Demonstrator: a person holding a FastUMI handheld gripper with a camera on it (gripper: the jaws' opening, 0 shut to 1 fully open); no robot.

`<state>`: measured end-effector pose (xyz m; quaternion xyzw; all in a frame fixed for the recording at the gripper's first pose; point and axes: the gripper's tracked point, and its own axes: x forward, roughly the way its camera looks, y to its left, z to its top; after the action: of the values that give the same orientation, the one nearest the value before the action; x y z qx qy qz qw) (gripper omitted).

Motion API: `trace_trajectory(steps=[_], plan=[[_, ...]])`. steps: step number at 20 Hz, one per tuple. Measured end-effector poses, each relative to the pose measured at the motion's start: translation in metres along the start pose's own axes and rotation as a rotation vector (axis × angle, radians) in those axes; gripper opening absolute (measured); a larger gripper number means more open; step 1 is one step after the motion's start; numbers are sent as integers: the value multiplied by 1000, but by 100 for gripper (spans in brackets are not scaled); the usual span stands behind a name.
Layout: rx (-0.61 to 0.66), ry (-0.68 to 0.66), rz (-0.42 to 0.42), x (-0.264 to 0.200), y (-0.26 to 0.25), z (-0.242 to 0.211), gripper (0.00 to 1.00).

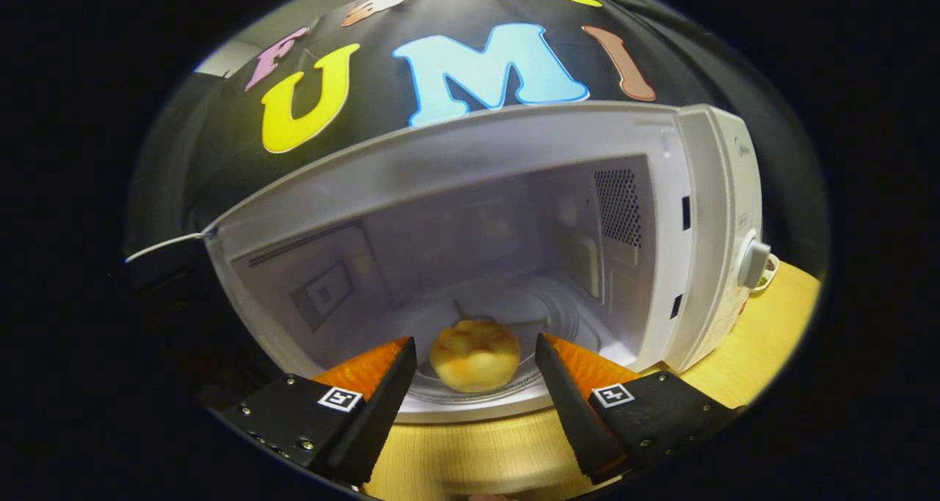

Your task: Open the microwave, put the food inside, and close the microwave door.

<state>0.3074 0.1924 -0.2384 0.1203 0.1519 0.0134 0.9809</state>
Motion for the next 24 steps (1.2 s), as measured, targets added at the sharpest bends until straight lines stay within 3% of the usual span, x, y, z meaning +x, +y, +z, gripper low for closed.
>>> trace_trajectory(steps=[3,11,14,19,24], plan=[[-66,-10,43,-44,4,16,98],[-75,-77,193,-178,16,75,98],[-42,-39,290,-222,32,77,98],[-126,-22,449,-280,67,75,98],[-107,-10,632,-335,124,67,98]])
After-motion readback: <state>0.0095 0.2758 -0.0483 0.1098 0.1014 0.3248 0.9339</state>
